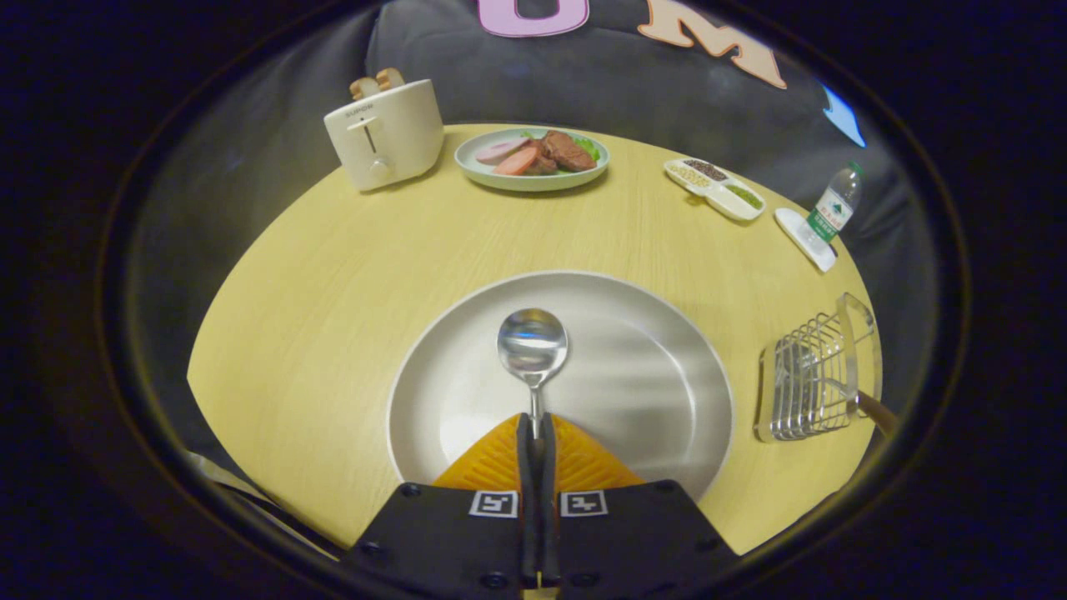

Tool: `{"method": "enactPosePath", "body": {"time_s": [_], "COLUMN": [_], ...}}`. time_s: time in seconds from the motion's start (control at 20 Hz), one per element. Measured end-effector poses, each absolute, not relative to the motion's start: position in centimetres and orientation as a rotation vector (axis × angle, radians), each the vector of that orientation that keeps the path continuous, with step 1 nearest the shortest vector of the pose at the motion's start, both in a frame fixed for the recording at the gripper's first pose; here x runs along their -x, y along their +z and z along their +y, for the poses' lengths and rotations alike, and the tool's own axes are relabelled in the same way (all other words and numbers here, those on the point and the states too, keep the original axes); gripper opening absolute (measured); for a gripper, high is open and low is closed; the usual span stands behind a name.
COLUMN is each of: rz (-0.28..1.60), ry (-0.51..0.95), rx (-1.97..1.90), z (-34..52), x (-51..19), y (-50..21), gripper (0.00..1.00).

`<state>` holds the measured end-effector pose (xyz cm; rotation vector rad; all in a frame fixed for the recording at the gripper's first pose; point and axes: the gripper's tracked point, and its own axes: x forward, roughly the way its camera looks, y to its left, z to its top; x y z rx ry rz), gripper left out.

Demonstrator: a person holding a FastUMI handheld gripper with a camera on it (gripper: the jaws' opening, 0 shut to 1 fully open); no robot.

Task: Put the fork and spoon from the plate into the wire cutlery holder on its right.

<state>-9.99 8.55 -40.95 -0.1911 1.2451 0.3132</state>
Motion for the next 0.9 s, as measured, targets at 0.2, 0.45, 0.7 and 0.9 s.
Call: {"method": "enactPosePath", "body": {"time_s": [0.2,0.45,0.7,0.9], "rz": [1.286,1.283,1.279,1.284], "ry": [0.327,0.324,0.341,0.339], "rx": [0.216,0.236,0.245,0.249], "z": [7.5,5.8,4.6,3.0], "x": [10.0,8.2,6.7,5.9], "y": [-40.2,-37.9,-35.3,-33.7], "gripper": [0.05,0.05,0.05,0.05]}}
